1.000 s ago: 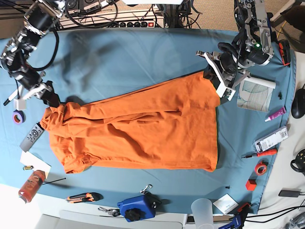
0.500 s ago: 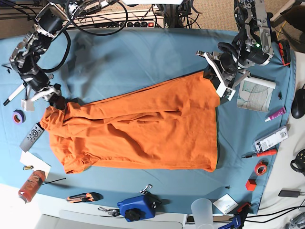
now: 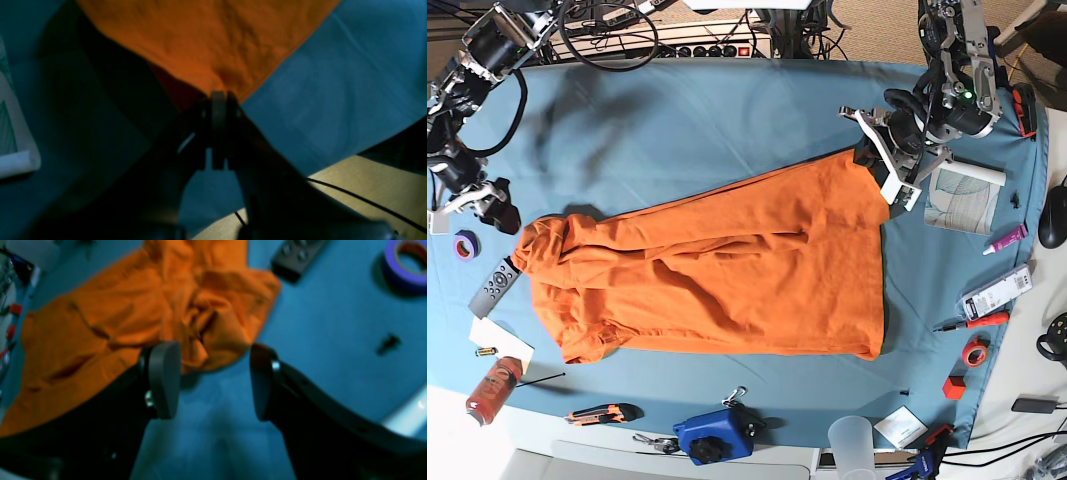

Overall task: Layout the t-shirt on the table in an organized manner, then fold the t-shirt properly
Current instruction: 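Release the t-shirt and reposition both grippers above its ends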

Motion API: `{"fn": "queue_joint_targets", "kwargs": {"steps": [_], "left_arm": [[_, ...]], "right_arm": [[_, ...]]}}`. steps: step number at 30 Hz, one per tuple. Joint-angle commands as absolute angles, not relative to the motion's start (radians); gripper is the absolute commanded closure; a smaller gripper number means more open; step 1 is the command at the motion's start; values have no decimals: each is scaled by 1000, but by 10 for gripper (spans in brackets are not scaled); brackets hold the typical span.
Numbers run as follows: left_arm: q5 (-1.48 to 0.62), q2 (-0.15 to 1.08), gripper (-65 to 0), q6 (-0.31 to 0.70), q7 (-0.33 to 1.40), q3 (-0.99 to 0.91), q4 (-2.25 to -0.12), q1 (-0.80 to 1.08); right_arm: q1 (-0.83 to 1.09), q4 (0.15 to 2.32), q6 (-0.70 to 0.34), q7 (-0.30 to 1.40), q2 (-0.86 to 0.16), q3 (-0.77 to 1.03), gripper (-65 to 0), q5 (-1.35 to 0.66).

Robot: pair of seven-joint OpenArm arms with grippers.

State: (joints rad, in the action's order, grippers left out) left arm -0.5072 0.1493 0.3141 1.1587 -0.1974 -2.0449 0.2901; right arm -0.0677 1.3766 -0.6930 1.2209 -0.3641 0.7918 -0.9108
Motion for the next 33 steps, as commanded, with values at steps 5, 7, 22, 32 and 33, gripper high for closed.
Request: {"fn": "queue_joint_targets", "kwargs": {"steps": [5, 7, 22, 32, 33], "left_arm": [[-521, 152, 0, 315, 1135, -199, -2063, 285], [-521, 152, 0, 315, 1133, -199, -2063, 285], [-581, 152, 0, 368, 1129, -199, -2063, 285], [-581, 153, 0, 367, 1128, -199, -2063, 285], [-581, 153, 0, 367, 1128, -199, -2063, 285]], "right_arm": [[-81, 1395, -698, 1145, -328, 745, -333, -897], [-81, 1395, -698, 1089, -297, 739, -333, -839], [-120, 1393, -698, 993, -244, 738, -333, -719], [-121, 1392, -698, 995, -241, 729, -333, -713], [-122, 1392, -698, 995, -241, 718, -333, -709]]}}
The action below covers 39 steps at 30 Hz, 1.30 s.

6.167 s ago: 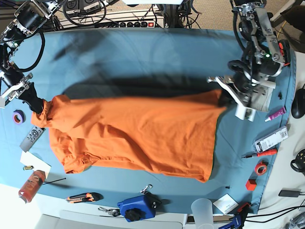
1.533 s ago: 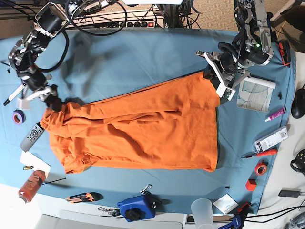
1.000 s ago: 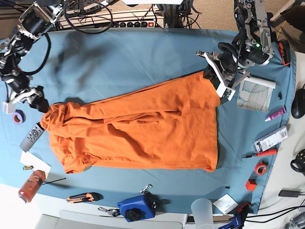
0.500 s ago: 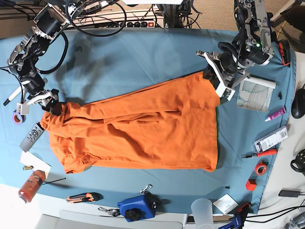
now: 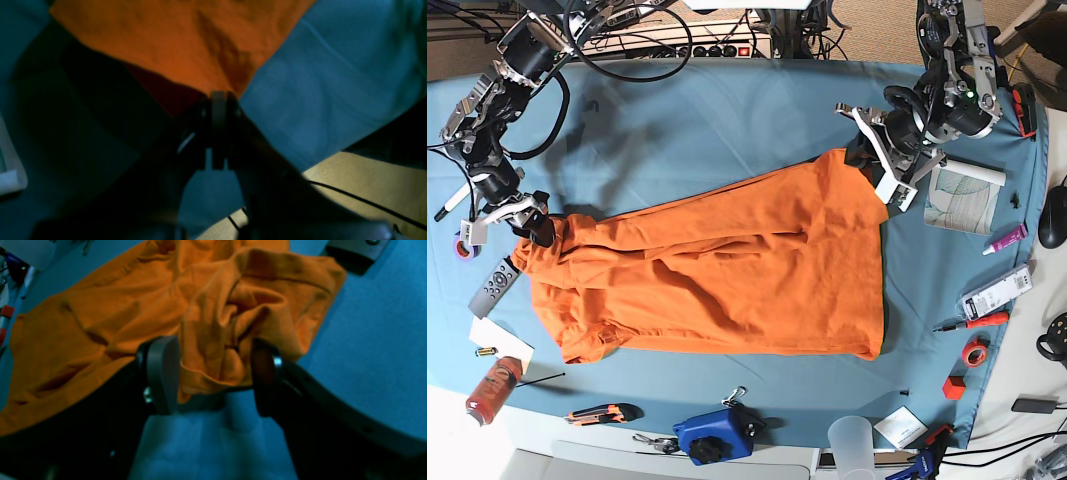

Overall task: Layout the t-shirt on the table in an organized manner, then fold the t-shirt properly
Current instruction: 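Release the t-shirt and reposition both grippers above its ends, then grasp the t-shirt ends with both grippers and pull them apart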

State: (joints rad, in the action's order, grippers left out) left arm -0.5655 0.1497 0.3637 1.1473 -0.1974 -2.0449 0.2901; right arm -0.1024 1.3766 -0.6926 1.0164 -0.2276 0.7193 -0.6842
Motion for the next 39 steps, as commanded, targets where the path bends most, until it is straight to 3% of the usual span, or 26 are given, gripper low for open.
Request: {"fn": "queue_joint_targets", "kwargs": {"steps": [1, 6, 11, 14, 18, 19, 24, 31, 39], "left_arm": [[-581, 153, 0, 367, 1127, -199, -2063, 285], [-581, 153, 0, 367, 1127, -199, -2063, 285], [-580, 153, 0, 367, 1129, -199, -2063, 286], [-581, 153, 0, 367, 1128, -199, -2063, 285], [-580, 152, 0, 367, 1126, -199, -2063, 285], [-581, 152, 0, 367, 1126, -199, -2063, 285], [-580, 153, 0, 367, 1127, -199, -2063, 285], [-577, 153, 0, 364, 1170, -200, -2063, 285], [-612, 153, 0, 364, 1198, -304, -2067, 288]], "right_arm": [[-122, 1392, -698, 994, -241, 701, -332, -701], [-122, 1392, -680, 941, -241, 591, -333, -608], [-122, 1392, -656, 949, -241, 594, -324, -601], [-122, 1392, -656, 991, -241, 626, -236, -604], [-122, 1392, -666, 1016, -242, 697, -26, -633], [-122, 1392, -672, 1016, -242, 712, 0, -637], [-121, 1392, -688, 1084, -245, 756, 0, -669], [-84, 1415, -698, 1319, -256, 892, 0, -1063], [110, 1447, -698, 1396, -371, 962, 0, -1246]]}}
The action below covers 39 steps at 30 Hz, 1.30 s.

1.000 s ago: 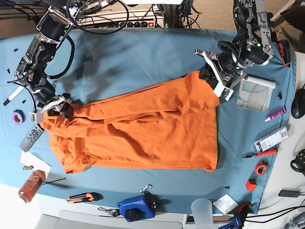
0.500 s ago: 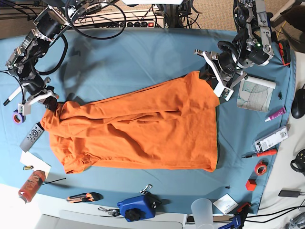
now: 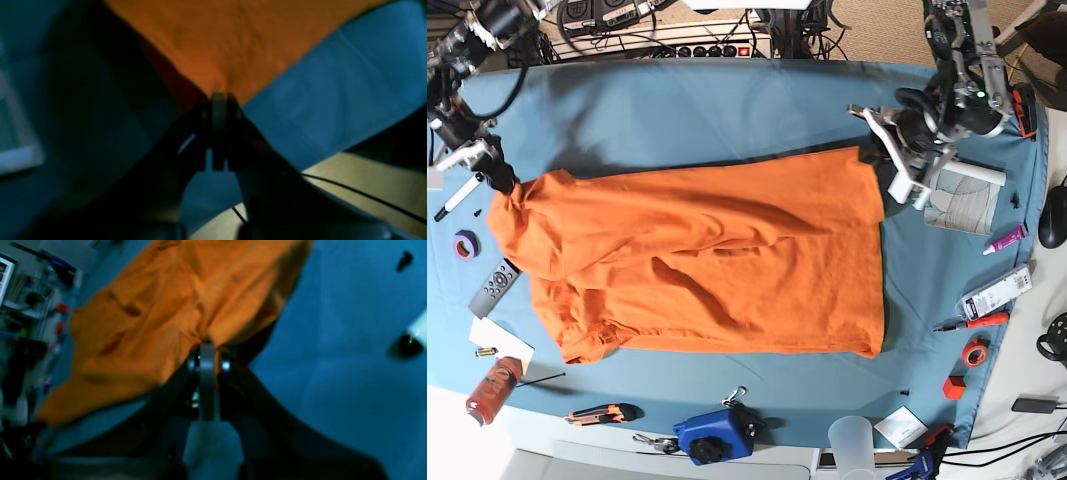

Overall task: Layout the t-shirt on the table in an organized manner, then fold the t-shirt properly
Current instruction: 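Grasp the t-shirt ends with both grippers and pull them apart, then lift the t-shirt with both grippers and swing it across the table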

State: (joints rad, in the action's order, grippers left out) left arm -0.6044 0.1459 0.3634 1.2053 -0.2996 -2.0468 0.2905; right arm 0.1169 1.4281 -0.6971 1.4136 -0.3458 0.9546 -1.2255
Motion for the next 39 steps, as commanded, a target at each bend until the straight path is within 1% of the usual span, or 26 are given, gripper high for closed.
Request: {"fn": "queue_joint_targets", "kwargs": {"steps": [1, 3, 5, 9, 14, 19, 20, 23, 29, 33, 36, 37, 39], "left_arm": [[-618, 154, 0, 364, 1198, -329, -2067, 289], [-646, 159, 0, 371, 1208, -377, -2067, 289], [-694, 174, 0, 403, 1209, -409, -2067, 299], [-765, 189, 0, 435, 1229, -419, -2067, 351], [-764, 189, 0, 444, 1231, -447, -2067, 417], [-762, 203, 0, 458, 1238, -505, -2065, 421], [-758, 206, 0, 471, 1237, -516, -2065, 421], [-710, 205, 0, 468, 1232, -550, -2064, 421], [-681, 205, 0, 475, 1236, -613, -2060, 422], [-681, 205, 0, 492, 1234, -613, -2060, 421], [-682, 205, 0, 492, 1232, -613, -2060, 421], [-686, 205, 0, 492, 1216, -613, -2060, 421], [-696, 206, 0, 492, 1131, -613, -2060, 415]], "right_arm": [[130, 1447, -698, 1396, -379, 979, 0, -1253], [146, 1446, -698, 1396, -377, 1033, 0, -1259], [174, 1446, -698, 1396, -381, 1039, 0, -1297], [274, 1447, -698, 1396, -380, 937, 0, -1380], [333, 1447, -698, 1396, -351, 945, 0, -1381], [416, 1448, -698, 1396, -347, 833, 0, -1477], [419, 1448, -698, 1396, -344, 837, 0, -1477], [414, 1448, -698, 1396, -322, 884, 0, -1479], [474, 1507, -698, 1396, -327, 840, 0, -1484], [442, 1550, -698, 1396, -330, 903, 0, -1484], [414, 1575, -698, 1396, -330, 916, 0, -1484], [406, 1586, -698, 1396, -330, 916, 0, -1484], [367, 1603, -698, 1396, -334, 916, 0, -1484]]}}
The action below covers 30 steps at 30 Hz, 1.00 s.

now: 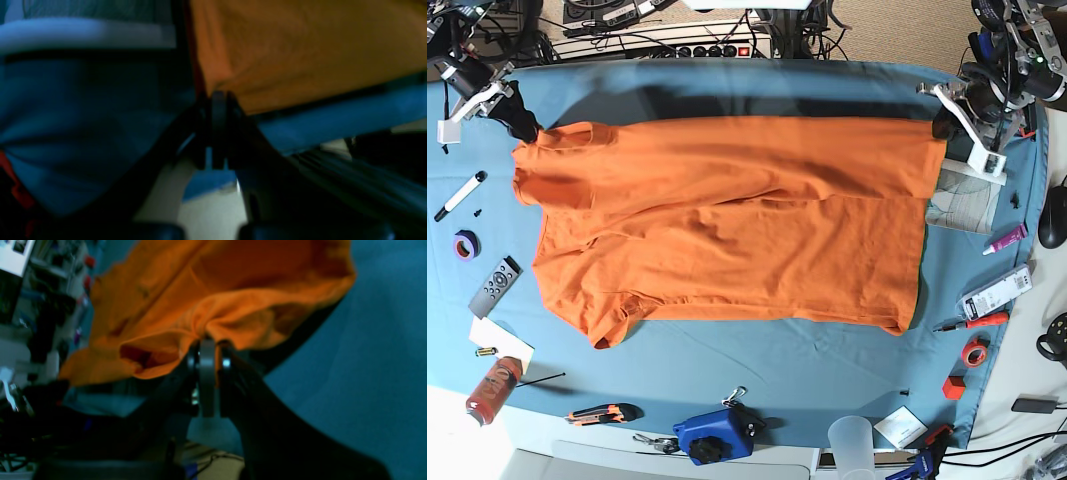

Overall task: Layout the t-shirt on the table in an organized manner, then fold the t-shirt properly
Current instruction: 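Lift the t-shirt with both grippers and swing it across the table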

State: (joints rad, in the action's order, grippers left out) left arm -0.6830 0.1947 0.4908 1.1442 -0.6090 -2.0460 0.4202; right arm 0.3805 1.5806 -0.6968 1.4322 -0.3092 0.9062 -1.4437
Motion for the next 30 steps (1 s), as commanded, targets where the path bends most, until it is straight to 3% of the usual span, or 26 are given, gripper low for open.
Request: {"fn": "queue_joint_targets", "kwargs": {"steps": [1, 5, 10, 17, 24, 30], "left_arm": [[-704, 205, 0, 492, 1076, -613, -2060, 409], [-726, 206, 0, 492, 995, -613, -2060, 327], [-721, 211, 0, 499, 947, -611, -2047, 150], [-664, 232, 0, 496, 880, -560, -1836, -159], [-521, 308, 0, 491, 785, -329, -1451, -557], [-493, 355, 0, 488, 834, -223, -1220, -882]], "right_arm": [[332, 1609, -698, 1396, -340, 916, 0, -1484], [163, 1610, -698, 1396, -397, 914, 0, -1463], [-60, 1608, -698, 1393, -489, 838, 0, -1212], [-382, 1591, -698, 1103, -562, 566, 0, -796], [-756, 1247, -694, 826, -562, 369, 0, -569], [-1080, 947, -695, 801, -563, 290, 0, -518]]}}
